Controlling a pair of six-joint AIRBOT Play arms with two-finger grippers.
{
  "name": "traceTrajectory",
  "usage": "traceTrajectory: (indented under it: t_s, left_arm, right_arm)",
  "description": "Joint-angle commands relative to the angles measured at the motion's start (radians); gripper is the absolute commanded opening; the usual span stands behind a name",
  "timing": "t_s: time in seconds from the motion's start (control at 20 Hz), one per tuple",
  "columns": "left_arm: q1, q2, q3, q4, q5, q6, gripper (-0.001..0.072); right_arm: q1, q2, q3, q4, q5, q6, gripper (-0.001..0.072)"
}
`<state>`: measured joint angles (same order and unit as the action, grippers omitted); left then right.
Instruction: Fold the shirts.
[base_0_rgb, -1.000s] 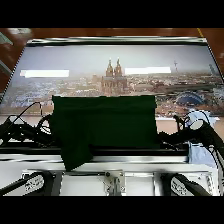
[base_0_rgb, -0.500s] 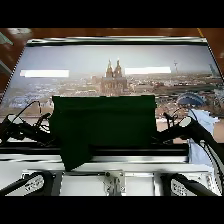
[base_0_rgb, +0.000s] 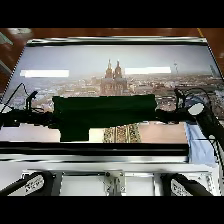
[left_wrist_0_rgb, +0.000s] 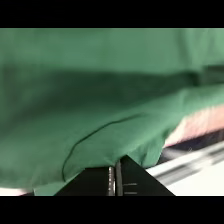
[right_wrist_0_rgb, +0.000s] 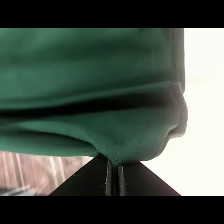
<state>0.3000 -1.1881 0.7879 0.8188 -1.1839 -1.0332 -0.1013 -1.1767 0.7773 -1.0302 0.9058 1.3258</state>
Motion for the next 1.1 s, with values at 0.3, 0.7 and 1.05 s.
traceTrajectory:
  t_s: [0.3,0.7,1.05]
  left_arm:
    - [0.001,-0.276,0.364,-0.227,0.047,0.052,0.0039]
    - [0.001,-0.550,0.468,-0.229,0.028,-0.098,0.0039]
    - [0.010,-0.563,0.483,-0.220,-0.010,-0.134,0.0666]
  right_arm:
    - [0.071,-0.284,0.290,-0.066,-0.138,0.006,0.0059]
    - [0.079,-0.426,0.333,-0.087,-0.190,0.095,0.0060]
    - [0.069,-0.429,0.333,-0.101,-0.214,0.095,0.0679]
